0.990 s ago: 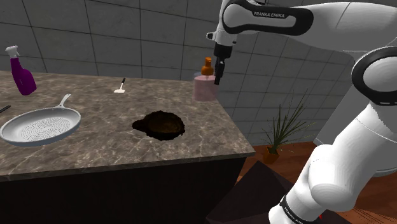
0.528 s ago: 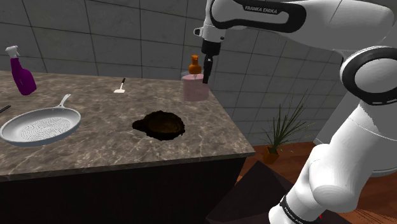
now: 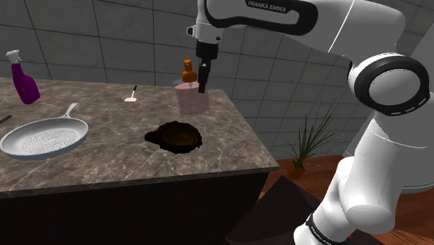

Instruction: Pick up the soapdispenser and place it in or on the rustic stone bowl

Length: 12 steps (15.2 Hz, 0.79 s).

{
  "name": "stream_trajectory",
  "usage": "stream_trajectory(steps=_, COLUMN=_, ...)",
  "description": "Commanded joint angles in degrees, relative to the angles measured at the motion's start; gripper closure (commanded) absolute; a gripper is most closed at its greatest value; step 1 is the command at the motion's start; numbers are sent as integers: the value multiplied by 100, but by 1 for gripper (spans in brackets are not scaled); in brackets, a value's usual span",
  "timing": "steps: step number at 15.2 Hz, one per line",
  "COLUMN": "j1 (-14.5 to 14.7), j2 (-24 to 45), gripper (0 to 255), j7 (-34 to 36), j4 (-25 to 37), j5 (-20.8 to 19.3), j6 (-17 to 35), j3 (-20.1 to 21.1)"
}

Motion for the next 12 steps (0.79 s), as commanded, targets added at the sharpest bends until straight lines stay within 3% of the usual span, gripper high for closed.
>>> stream_trajectory(steps=1, j1=140, j2=326, gripper=255, j7=249, j4=448, j5=-11, j6=-125, j3=110)
stream_trajectory(steps=3, j1=299, j2=706, gripper=255, j7=503, j4=981, j5=-36, j6=-289, j3=215)
stream_trajectory(steps=12, j1=295, j2=465, gripper=255, j7=526, j4=-63, j5=-33, j6=514, j3=211)
